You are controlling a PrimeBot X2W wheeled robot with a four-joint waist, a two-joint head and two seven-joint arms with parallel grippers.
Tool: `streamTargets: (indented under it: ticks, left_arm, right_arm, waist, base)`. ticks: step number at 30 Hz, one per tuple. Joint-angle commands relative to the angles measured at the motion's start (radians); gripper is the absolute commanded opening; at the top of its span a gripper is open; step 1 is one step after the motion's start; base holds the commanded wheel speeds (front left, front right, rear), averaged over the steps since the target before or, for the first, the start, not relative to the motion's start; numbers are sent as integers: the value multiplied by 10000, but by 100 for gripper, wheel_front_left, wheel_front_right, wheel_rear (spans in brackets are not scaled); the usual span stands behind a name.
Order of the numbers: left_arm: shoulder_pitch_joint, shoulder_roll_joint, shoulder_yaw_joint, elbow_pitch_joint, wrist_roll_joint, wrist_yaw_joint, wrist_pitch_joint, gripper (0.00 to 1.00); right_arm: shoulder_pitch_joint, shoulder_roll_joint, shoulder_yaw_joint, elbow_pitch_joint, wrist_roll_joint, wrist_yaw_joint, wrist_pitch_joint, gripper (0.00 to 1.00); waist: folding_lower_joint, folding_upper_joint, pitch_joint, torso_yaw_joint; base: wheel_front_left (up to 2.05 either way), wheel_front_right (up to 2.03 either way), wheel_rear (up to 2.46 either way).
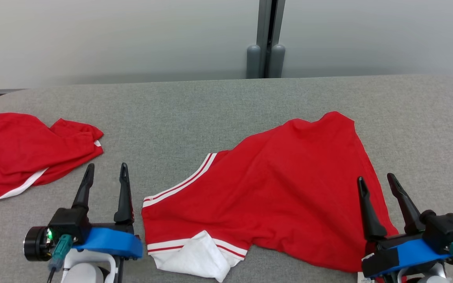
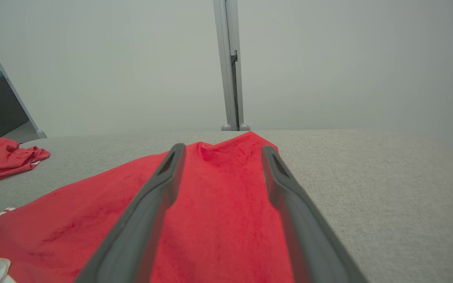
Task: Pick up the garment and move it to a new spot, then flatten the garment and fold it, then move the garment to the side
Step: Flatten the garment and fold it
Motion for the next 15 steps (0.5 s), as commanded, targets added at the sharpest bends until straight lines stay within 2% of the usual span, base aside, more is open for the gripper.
streamTargets:
  ticks: [1,15]
  left_arm:
    - [-259,80,-58,85,93,-64,139,100]
    - [-1170,382,-882,1564,133,-433,1468,100]
  right_arm:
    - [-170,50,-2,-62,-70,1,19,100]
    - [-250,89,36,-1,-162,1,121,100]
  waist:
    - [0,0,25,-16]
    - [0,0,365,-199]
  base:
    - [0,0,0]
    - [0,0,0]
